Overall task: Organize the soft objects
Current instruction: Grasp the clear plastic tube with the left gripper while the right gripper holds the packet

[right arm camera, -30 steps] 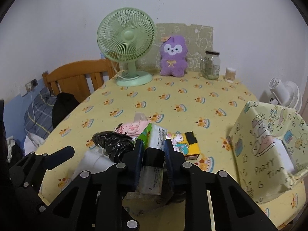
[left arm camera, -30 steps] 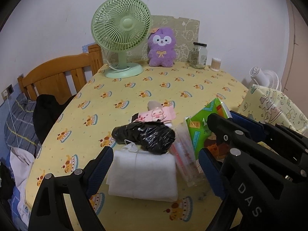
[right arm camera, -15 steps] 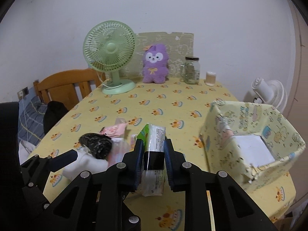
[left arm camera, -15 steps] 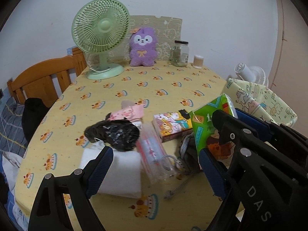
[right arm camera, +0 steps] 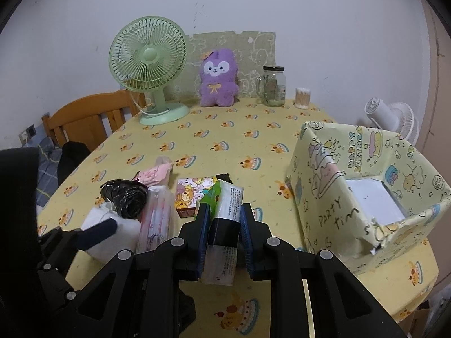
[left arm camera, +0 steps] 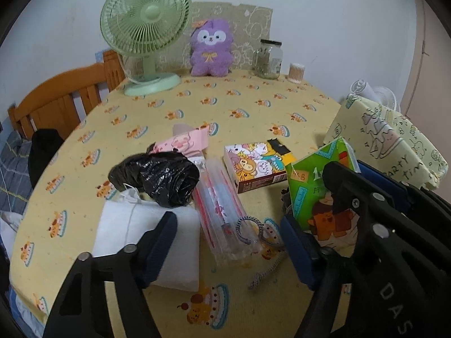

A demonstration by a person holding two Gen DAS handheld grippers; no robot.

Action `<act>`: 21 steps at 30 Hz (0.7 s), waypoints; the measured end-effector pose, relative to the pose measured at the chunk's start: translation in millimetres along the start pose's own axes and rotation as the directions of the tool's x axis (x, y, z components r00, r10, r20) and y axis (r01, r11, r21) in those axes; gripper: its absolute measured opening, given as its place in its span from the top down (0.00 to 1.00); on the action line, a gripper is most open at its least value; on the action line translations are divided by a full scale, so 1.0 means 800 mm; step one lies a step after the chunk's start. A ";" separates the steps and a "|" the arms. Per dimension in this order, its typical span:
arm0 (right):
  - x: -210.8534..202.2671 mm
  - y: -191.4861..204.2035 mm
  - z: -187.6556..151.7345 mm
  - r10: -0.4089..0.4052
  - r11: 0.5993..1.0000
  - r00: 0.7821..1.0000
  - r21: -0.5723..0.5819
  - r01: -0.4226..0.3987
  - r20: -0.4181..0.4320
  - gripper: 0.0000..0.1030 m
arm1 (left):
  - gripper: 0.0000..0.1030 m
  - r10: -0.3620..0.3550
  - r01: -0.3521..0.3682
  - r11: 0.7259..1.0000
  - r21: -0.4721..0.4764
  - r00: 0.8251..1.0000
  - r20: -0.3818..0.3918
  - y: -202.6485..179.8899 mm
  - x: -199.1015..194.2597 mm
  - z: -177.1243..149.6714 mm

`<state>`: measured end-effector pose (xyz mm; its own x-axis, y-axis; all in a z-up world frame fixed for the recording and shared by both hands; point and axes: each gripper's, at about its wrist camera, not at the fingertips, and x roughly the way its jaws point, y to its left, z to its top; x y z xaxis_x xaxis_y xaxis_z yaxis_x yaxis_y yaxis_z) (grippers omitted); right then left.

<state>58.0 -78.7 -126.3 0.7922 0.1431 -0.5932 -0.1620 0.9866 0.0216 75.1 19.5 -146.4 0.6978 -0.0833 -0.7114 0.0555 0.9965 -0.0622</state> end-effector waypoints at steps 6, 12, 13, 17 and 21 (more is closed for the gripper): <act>0.017 0.002 0.004 0.023 1.000 0.999 0.005 -0.023 -0.026 0.76 | 0.43 0.023 -0.023 1.000 0.008 1.000 -0.003 -0.001 0.012 0.005; 0.032 0.000 0.006 0.038 0.999 0.998 0.014 -0.037 -0.051 0.75 | 0.71 0.008 -0.008 1.000 -0.005 1.000 -0.025 0.001 0.024 0.008; 0.033 0.001 0.007 0.038 0.999 0.998 0.013 -0.038 -0.052 0.75 | 0.73 0.005 -0.006 1.000 -0.011 1.000 -0.028 0.002 0.025 0.008; 0.036 0.002 0.010 0.047 0.999 0.997 0.018 -0.046 -0.057 0.75 | 0.80 -0.010 0.009 1.000 -0.014 1.000 -0.025 0.003 0.023 0.008; 0.033 0.004 0.013 0.047 0.999 0.998 0.014 -0.046 -0.052 0.75 | 0.81 -0.024 0.024 1.000 -0.015 1.000 -0.018 0.003 0.016 0.009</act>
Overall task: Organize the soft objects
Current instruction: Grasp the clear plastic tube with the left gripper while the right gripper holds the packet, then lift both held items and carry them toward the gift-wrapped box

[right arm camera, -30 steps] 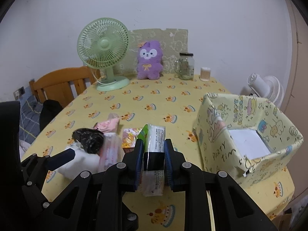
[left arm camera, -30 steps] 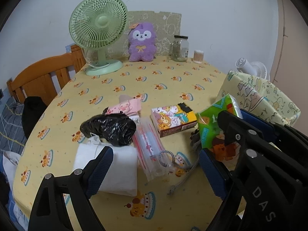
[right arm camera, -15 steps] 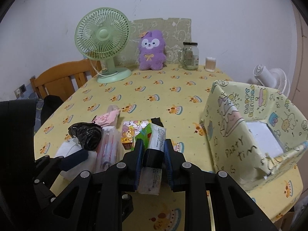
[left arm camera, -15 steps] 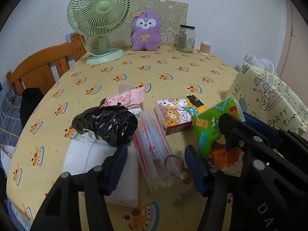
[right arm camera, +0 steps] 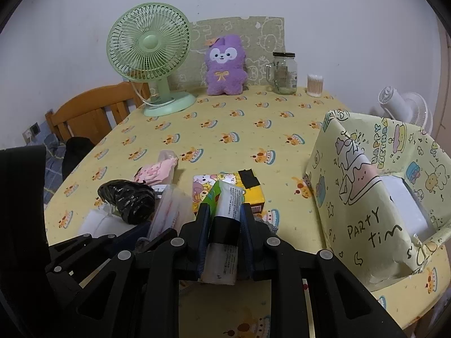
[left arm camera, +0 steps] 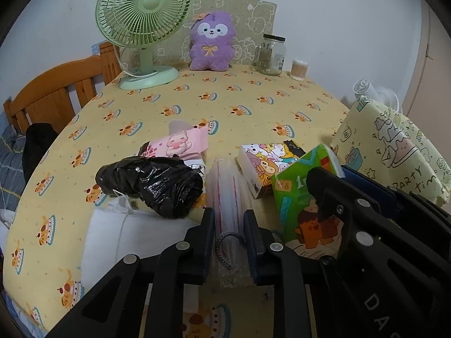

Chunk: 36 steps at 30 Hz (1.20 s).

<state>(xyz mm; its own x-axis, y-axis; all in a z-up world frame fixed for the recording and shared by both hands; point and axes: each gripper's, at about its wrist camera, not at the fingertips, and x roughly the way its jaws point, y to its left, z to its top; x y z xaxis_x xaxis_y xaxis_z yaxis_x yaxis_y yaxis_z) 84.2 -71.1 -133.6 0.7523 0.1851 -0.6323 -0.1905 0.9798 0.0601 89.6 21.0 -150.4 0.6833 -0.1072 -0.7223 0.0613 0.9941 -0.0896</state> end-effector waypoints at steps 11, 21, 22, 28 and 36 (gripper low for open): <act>-0.036 0.007 0.020 0.012 1.000 0.999 -0.005 -0.012 0.053 0.78 | 0.82 -0.018 0.017 1.000 0.016 0.998 0.067 -0.002 -0.043 0.017; -0.066 0.008 0.036 0.011 1.000 0.996 -0.026 -0.009 0.090 0.79 | 0.82 -0.015 0.013 1.000 0.014 0.993 0.121 -0.010 -0.069 0.031; -0.070 0.008 0.038 0.010 1.000 0.995 -0.028 -0.007 0.097 0.79 | 0.82 -0.015 0.013 1.000 0.017 0.992 0.128 -0.011 -0.072 0.033; -0.087 0.006 0.049 0.008 1.000 0.992 -0.031 -0.004 0.125 0.79 | 0.82 -0.008 0.004 1.000 0.026 0.987 0.158 -0.016 -0.087 0.041; -0.106 0.005 0.061 0.018 0.999 0.987 -0.031 -0.013 0.161 0.79 | 0.83 0.006 -0.014 0.999 0.038 0.980 0.200 -0.023 -0.109 0.052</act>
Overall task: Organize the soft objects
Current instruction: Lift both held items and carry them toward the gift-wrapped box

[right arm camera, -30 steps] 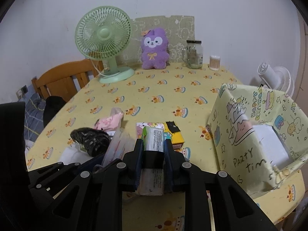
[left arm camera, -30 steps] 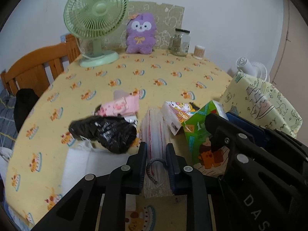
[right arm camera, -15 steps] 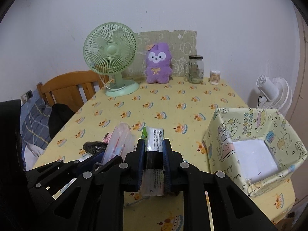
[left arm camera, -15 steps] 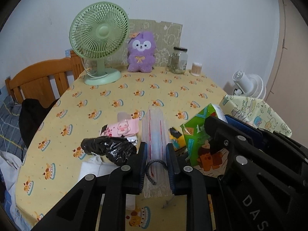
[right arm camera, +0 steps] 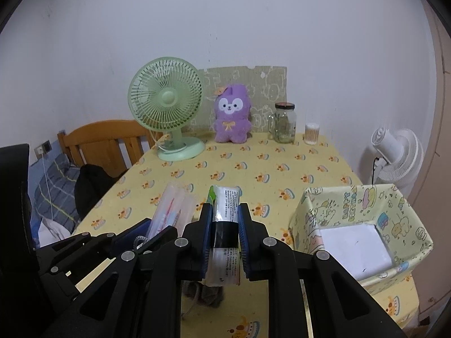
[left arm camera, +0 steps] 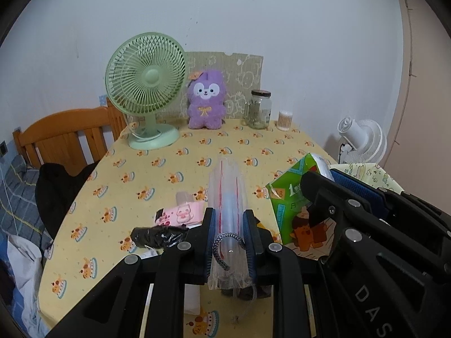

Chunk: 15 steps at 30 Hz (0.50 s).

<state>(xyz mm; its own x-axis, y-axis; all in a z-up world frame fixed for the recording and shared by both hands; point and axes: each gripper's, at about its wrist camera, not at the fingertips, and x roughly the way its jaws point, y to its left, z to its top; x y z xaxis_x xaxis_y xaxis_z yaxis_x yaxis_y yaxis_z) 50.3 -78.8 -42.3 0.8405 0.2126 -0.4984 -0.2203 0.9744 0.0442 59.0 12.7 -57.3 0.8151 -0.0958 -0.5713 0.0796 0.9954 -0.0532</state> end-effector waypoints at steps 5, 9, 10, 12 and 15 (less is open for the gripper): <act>-0.008 -0.006 0.006 0.001 1.000 1.000 0.005 -0.001 0.015 0.79 | 0.83 0.001 -0.001 1.000 0.011 1.000 0.016 -0.008 -0.005 0.007; -0.014 -0.012 0.011 0.001 1.000 1.000 0.011 -0.002 0.029 0.79 | 0.83 -0.002 0.002 1.000 0.022 1.000 0.031 -0.015 -0.009 0.013; -0.016 -0.014 0.013 0.001 1.000 0.999 0.013 -0.002 0.033 0.79 | 0.83 -0.003 0.002 1.000 0.025 0.999 0.035 -0.018 -0.010 0.015; -0.019 -0.017 0.015 0.000 1.000 0.999 0.015 0.000 0.038 0.79 | 0.83 -0.004 0.003 1.000 0.030 0.999 0.039 -0.021 -0.011 0.017; -0.021 -0.022 0.018 -0.004 1.000 0.999 0.016 0.003 0.043 0.79 | 0.83 -0.005 0.004 0.999 0.035 0.999 0.044 -0.026 -0.012 0.020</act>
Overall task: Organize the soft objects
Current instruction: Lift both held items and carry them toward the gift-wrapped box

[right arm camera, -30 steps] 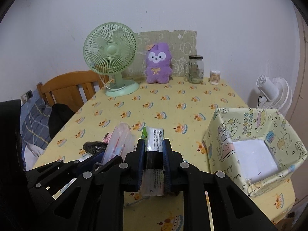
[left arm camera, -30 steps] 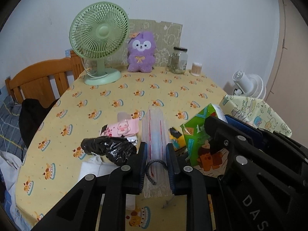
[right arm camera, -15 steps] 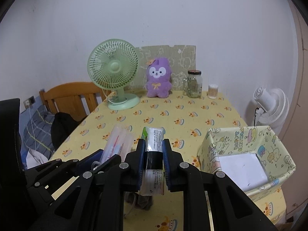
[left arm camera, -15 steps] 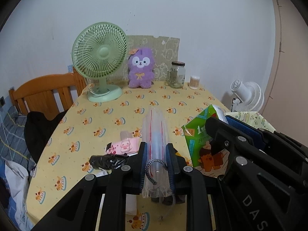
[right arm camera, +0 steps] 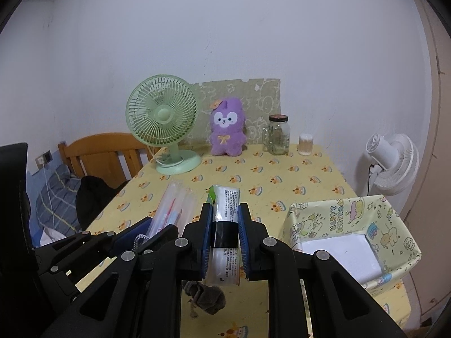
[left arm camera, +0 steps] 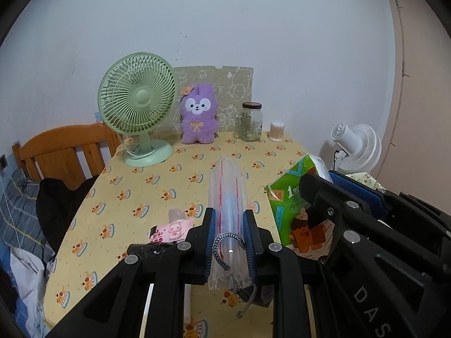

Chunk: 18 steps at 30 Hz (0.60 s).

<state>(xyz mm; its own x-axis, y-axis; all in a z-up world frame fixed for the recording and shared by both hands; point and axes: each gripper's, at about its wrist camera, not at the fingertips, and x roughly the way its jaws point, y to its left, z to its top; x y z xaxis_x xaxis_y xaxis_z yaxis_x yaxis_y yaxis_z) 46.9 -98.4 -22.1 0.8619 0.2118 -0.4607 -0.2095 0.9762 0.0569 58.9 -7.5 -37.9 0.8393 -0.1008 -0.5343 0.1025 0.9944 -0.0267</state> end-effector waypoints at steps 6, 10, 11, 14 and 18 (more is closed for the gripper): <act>-0.004 -0.009 0.002 -0.005 1.000 1.000 0.007 0.005 0.005 0.79 | 0.82 -0.005 0.005 1.000 0.011 1.000 0.002 -0.009 0.002 0.003; -0.001 -0.014 -0.001 -0.009 1.000 1.000 0.010 0.009 -0.005 0.79 | 0.81 -0.002 0.002 1.000 0.014 1.000 -0.008 -0.011 0.007 0.000; 0.000 -0.014 -0.002 -0.009 1.000 1.000 0.012 0.009 -0.008 0.79 | 0.80 -0.003 0.003 1.000 0.013 1.000 -0.011 -0.011 0.009 0.000; 0.005 -0.014 -0.004 -0.008 1.000 1.000 0.011 0.009 -0.013 0.79 | 0.80 0.001 -0.001 1.000 0.008 1.000 -0.015 -0.008 0.012 -0.002; 0.019 -0.011 -0.008 -0.010 1.000 1.000 0.007 0.011 -0.028 0.79 | 0.79 0.008 -0.008 1.000 -0.006 0.999 -0.034 0.000 0.024 -0.008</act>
<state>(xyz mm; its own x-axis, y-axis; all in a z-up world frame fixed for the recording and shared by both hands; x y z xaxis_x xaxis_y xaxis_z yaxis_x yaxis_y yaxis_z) 58.7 -104.0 -35.0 0.8508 0.2002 -0.4859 -0.1969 0.9787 0.0583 71.6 -9.5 -54.1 0.8213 -0.0917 -0.5630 0.0923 0.9954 -0.0276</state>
